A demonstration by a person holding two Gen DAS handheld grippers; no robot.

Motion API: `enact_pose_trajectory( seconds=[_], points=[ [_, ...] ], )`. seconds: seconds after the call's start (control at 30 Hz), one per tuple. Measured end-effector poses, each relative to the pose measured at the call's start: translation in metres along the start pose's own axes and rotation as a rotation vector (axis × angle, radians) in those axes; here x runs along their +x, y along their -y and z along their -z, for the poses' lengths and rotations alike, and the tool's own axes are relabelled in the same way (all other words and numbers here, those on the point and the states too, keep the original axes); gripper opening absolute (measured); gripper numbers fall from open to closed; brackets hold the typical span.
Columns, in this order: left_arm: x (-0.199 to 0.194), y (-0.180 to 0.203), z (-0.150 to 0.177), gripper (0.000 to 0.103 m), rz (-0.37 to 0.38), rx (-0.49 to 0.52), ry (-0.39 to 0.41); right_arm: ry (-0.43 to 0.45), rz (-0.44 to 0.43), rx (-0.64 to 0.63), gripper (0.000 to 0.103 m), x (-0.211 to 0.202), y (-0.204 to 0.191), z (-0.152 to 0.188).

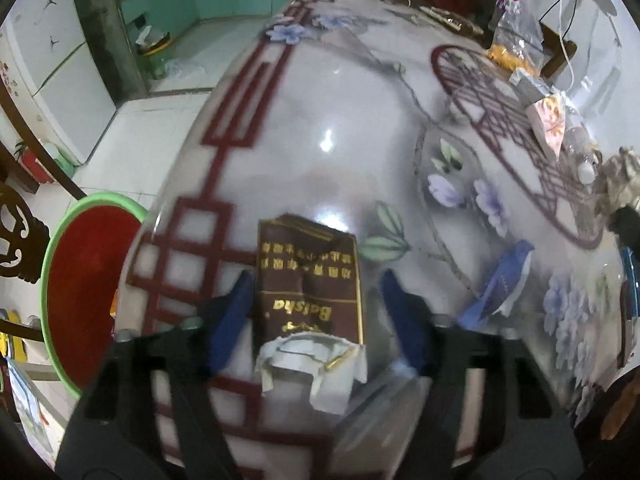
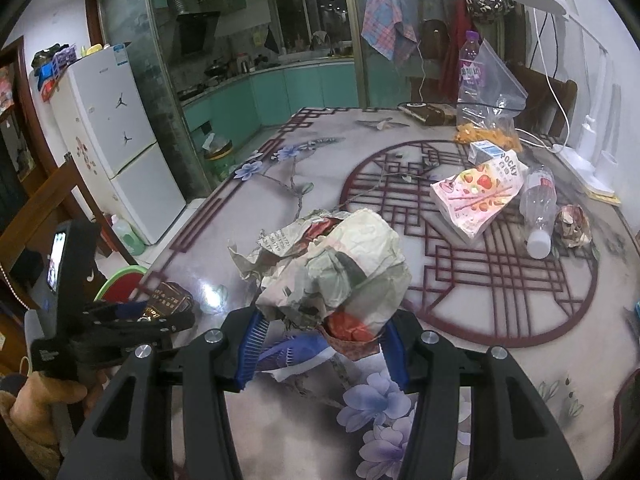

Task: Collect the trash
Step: 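Lift the gold-brown box with the left tool while the right tool holds the crumpled paper, then carry the gold-brown box and crumpled paper with both tools over the red bucket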

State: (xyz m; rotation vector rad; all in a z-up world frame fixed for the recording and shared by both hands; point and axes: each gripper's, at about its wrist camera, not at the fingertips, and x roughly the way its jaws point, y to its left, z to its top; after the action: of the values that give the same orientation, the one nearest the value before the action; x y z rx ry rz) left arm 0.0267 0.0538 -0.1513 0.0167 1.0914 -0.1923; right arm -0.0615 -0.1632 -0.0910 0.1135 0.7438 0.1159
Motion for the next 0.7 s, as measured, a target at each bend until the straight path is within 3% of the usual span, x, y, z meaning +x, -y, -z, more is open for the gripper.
enact_pose_trajectory(
  seconds=[0.03, 0.2, 0.33, 0.5, 0.7],
  points=[
    [0.0, -0.001, 0.0, 0.045, -0.005, 0.001, -0.003, 0.0, 0.0, -0.001, 0.05, 0.0, 0.0, 0.0],
    [-0.006, -0.019, -0.001, 0.043, 0.043, -0.088, 0.014, -0.005, -0.004, -0.007, 0.05, 0.001, -0.003, 0.002],
    [-0.026, -0.027, -0.006, 0.043, 0.048, -0.115, 0.081, -0.001, 0.0, -0.021, 0.05, 0.0, -0.008, 0.002],
    [-0.056, -0.04, -0.011, 0.044, 0.011, -0.121, 0.171, -0.004, 0.005, -0.043, 0.05, -0.001, -0.022, 0.0],
    [-0.075, -0.061, -0.011, 0.044, -0.047, -0.146, 0.224, -0.004, 0.014, -0.093, 0.05, -0.001, -0.051, -0.012]
  ],
)
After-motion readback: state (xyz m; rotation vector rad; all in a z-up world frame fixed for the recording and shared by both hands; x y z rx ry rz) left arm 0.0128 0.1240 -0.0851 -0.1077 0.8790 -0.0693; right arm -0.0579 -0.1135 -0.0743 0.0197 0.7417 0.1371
